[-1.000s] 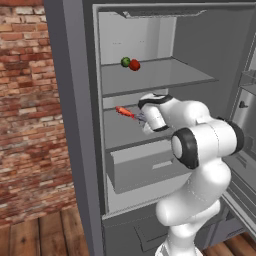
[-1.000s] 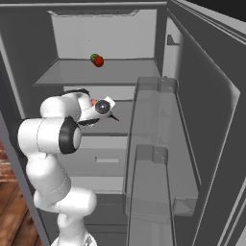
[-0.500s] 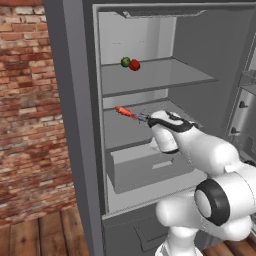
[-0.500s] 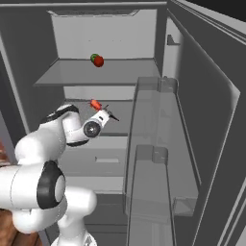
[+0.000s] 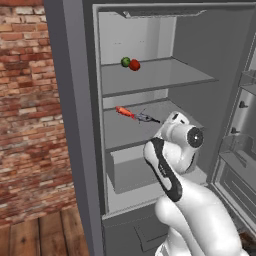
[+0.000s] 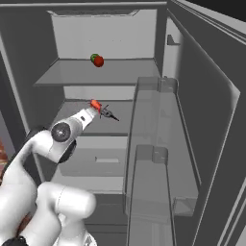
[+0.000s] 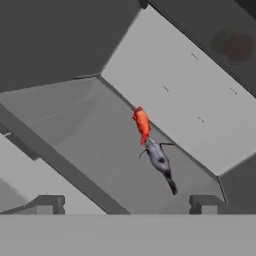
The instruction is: Transport the fish and bell pepper to the fridge. Place the fish on the rack containing meat and place the bell pepper on the rack containing the vegetable, ensuring meats and vegetables are on different racks.
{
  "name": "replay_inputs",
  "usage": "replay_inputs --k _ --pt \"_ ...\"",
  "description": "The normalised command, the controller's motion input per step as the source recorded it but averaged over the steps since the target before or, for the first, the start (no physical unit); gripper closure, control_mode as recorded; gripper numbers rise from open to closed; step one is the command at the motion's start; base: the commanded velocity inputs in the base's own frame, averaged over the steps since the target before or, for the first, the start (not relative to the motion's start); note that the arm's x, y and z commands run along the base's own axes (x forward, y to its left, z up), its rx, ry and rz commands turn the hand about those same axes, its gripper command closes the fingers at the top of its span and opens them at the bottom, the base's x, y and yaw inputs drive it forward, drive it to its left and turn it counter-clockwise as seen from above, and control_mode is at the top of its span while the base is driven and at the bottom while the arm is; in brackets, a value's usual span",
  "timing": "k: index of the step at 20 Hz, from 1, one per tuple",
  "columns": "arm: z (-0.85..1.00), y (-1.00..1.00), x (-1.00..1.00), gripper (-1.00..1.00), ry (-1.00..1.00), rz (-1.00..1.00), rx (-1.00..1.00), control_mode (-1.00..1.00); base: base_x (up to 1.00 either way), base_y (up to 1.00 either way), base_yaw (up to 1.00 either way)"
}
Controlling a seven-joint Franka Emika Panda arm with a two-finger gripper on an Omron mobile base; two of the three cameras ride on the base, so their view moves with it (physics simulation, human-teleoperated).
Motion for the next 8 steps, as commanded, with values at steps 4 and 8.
replay_inputs --k 4,8 --pt "1.00 0.00 -0.65 -1.00 0.30 -0.11 0.00 -1.00 0.00 0.00 0.00" --pt "1.00 0.00 -0.62 -1.00 0.37 -0.08 0.00 -1.00 0.00 0.00 0.00"
